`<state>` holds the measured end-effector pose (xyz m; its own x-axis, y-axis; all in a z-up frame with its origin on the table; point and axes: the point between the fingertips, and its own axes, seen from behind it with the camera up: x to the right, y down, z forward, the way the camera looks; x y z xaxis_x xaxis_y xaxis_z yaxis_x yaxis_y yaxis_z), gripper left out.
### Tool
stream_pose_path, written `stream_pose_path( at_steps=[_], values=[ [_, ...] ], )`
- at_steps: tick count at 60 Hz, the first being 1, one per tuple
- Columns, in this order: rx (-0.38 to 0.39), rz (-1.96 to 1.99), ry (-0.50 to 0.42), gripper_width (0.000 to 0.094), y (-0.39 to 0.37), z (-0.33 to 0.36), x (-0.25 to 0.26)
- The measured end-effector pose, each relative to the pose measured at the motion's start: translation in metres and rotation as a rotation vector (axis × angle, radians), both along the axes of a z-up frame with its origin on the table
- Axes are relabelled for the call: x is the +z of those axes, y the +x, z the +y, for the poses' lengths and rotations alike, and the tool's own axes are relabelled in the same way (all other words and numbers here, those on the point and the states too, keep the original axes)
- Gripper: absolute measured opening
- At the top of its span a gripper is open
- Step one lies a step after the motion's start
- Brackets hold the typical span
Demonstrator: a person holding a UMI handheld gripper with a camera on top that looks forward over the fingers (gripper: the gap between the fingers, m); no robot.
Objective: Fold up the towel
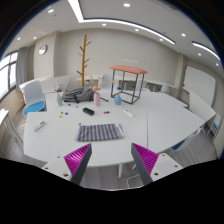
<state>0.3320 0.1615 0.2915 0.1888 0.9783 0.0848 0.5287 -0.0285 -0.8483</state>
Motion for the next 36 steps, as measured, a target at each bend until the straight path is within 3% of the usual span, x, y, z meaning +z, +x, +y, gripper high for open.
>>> stream_pose_path(
  at_steps=[18, 36],
  values=[
    [0.151, -0.033, -0.017, 0.0854, -0.054, -0.129, -0.027],
    [0.178, -0.044, -0.02, 0.0854, -0.136, -0.206, -0.082]
  ],
)
